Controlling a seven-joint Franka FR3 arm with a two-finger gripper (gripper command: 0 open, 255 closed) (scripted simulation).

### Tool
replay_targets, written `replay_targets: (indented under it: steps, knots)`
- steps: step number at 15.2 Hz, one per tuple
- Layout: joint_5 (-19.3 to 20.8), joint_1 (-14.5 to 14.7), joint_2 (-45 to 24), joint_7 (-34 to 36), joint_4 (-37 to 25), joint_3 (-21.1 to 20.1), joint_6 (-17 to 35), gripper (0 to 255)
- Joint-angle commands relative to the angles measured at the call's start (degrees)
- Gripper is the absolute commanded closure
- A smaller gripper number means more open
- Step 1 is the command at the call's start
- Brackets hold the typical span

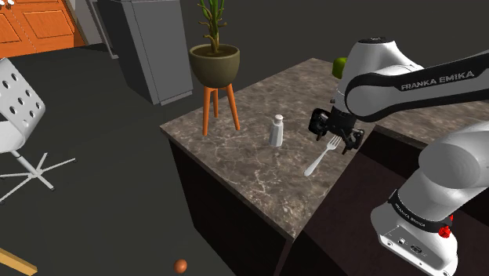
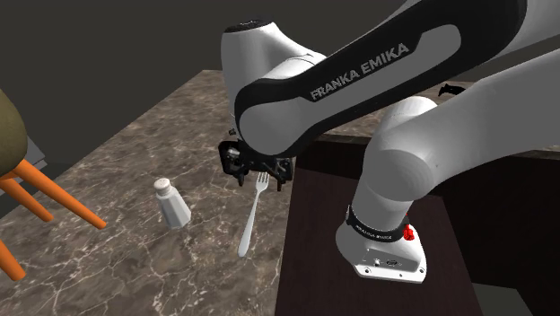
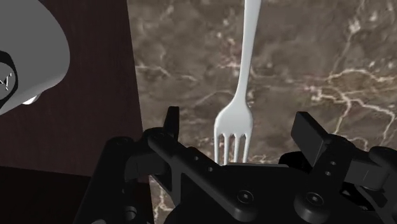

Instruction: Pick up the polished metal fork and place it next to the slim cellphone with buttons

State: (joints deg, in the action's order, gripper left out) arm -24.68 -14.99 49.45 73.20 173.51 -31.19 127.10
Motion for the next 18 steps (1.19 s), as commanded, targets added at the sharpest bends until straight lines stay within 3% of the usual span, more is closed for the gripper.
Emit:
replay_targets:
  steps: [1, 4, 5, 14, 18]
  knots:
    - [-0.03, 0.00, -0.07, 0.01, 0.01, -0.03, 0.09, 0]
    - [-0.02, 0.00, -0.06, 0.01, 0.01, -0.03, 0.08, 0]
    - [-0.02, 0.00, -0.06, 0.01, 0.01, -0.03, 0.08, 255]
    - [-0.03, 0.00, -0.07, 0.01, 0.01, -0.03, 0.09, 255]
    - [1.45, -0.35, 2.93, -0.06, -1.82, 1.51, -4.62, 255]
